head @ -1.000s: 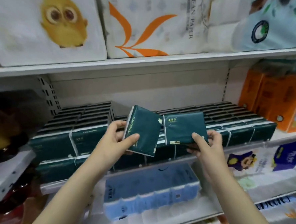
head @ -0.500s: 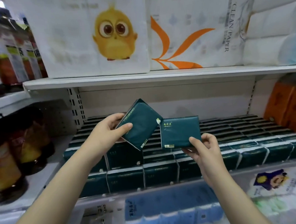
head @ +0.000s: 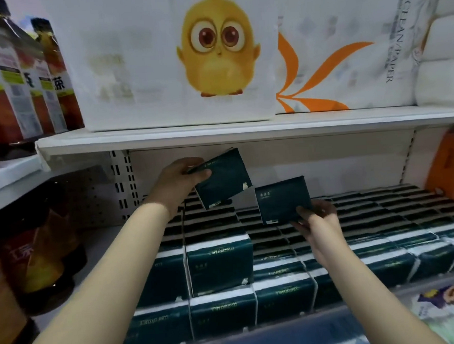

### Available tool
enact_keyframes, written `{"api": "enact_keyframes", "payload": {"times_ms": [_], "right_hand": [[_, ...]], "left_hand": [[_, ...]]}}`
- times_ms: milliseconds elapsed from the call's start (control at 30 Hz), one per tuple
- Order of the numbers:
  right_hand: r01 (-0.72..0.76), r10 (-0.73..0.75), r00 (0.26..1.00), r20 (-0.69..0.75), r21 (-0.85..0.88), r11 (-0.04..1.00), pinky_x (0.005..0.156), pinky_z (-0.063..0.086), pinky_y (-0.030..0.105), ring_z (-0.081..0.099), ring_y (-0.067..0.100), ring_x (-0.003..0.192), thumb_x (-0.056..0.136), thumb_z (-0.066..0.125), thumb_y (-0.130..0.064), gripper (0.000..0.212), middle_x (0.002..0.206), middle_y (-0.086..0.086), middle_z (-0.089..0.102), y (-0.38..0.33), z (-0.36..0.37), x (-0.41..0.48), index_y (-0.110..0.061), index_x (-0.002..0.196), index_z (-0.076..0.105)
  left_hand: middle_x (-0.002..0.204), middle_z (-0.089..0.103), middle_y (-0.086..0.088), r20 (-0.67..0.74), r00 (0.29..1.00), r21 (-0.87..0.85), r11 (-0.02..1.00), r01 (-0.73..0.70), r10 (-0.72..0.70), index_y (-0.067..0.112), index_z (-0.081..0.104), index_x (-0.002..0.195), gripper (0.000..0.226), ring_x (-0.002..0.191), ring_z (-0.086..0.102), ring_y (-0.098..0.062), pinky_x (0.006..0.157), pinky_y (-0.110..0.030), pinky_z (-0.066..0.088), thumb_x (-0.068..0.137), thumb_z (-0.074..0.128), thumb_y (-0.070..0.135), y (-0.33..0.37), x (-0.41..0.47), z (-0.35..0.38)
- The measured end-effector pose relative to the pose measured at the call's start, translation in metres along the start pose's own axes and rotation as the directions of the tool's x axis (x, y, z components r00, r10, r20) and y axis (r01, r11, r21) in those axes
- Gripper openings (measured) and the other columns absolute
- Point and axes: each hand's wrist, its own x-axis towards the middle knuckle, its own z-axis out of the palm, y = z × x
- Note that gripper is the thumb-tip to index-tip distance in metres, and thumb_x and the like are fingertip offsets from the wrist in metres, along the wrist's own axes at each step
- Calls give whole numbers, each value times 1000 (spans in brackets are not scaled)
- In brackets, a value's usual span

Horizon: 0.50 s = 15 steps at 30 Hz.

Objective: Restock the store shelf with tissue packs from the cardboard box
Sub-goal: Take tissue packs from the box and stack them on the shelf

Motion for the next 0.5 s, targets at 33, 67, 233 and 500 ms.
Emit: {"api": "enact_keyframes", "payload": {"times_ms": [33, 67, 233, 500], "right_hand": [[-18, 18, 1000, -3, -4, 1000, 92, 51, 42, 58, 31, 107, 93, 55, 6, 26, 117, 13, 55, 5, 5, 8, -12, 107, 43], [-36, 36, 999, -4, -16, 999, 94, 49, 42, 57, 31, 106, 94, 52, 8, 28, 115, 13, 53, 8, 10, 16, -11, 111, 41], [-43, 46, 999, 15, -186, 982, 93, 49, 41, 53, 26, 98, 95, 45, 9, 29, 105, 8, 49, 29, 33, 52, -12, 113, 35], [75, 8, 989, 146, -554, 829, 73, 47, 30, 53, 19, 87, 94, 54, 1, 26, 109, 13, 53, 60, 48, 93, -10, 110, 37]], "left_hand": [[127, 56, 3, -26, 1000, -24, 1000, 13, -14, 17, 55, 133, 51, 112, 56, -15, 93, -23, 45, 86, 73, 23, -2, 8, 1], [128, 55, 2, -74, 997, -61, 998, 26, -31, 15, 52, 135, 55, 112, 55, -16, 94, -24, 46, 85, 74, 24, -4, 15, 3], [101, 65, 0, -304, 953, -214, 975, -52, -16, 20, 64, 93, 11, 95, 61, -17, 91, -28, 49, 86, 73, 19, -11, 41, 16], [98, 71, -5, -261, 964, -200, 980, -9, -45, 19, 70, 86, 3, 95, 65, -22, 93, -36, 52, 87, 71, 22, -30, 68, 33]]}}
